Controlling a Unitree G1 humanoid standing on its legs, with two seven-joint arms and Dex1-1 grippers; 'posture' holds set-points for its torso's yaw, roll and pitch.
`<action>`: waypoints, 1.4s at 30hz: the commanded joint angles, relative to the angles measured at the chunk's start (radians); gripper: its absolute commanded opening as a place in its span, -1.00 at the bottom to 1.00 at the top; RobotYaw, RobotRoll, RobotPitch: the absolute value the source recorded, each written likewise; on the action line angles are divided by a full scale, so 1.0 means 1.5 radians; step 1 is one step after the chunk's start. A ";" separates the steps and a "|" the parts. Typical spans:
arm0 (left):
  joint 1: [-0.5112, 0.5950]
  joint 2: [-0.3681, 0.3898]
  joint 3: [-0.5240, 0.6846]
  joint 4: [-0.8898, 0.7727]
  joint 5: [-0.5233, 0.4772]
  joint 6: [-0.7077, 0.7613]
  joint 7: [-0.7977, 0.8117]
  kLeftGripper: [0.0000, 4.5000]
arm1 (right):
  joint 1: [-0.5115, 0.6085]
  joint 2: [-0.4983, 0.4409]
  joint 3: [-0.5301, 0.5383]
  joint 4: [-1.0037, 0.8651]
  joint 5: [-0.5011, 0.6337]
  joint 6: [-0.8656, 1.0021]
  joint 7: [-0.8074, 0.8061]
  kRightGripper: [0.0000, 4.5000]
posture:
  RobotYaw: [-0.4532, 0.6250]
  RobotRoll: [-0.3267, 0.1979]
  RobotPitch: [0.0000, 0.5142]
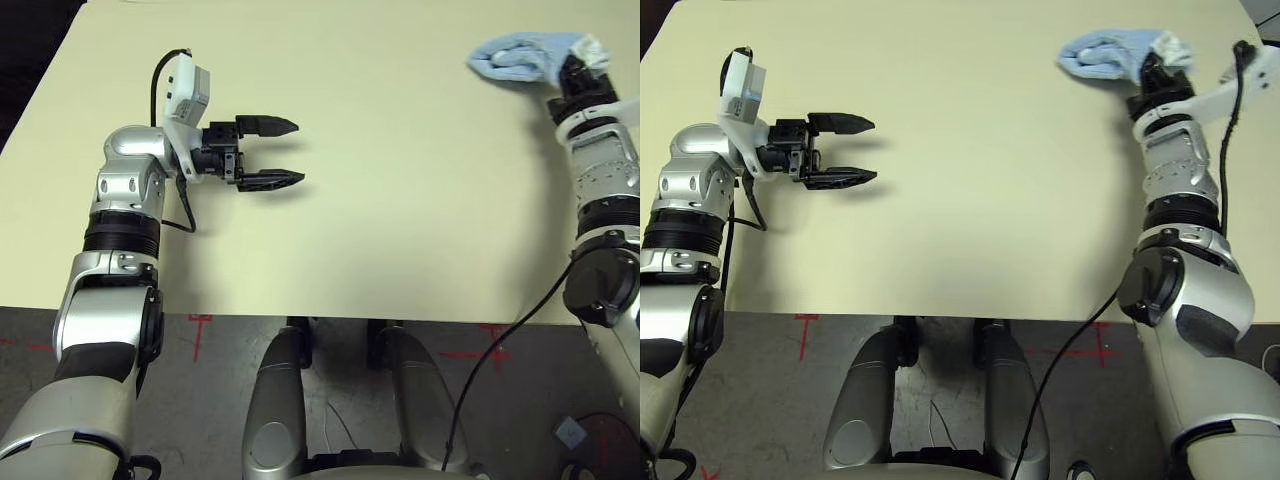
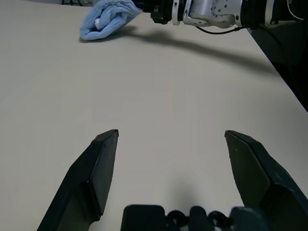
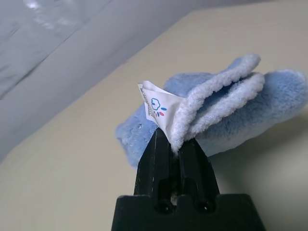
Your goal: Fold the towel and set it aside.
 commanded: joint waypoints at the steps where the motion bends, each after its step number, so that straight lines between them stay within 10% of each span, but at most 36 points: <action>1: 0.017 -0.001 -0.002 -0.010 0.000 0.003 -0.004 1.00 | 0.030 -0.004 -0.004 0.008 -0.008 -0.035 -0.028 -0.97 | -0.30 0.25 0.34; 30: 0.005 -0.009 -0.008 -0.005 0.007 -0.003 -0.009 1.00 | 0.021 0.126 0.000 -0.125 0.051 0.045 -0.146 -0.97 | -0.27 0.25 0.33; 42: -0.003 -0.006 0.001 0.012 0.010 0.000 0.009 1.00 | 0.168 0.136 0.039 -0.453 0.076 0.282 -0.251 0.86 | -0.29 0.25 0.34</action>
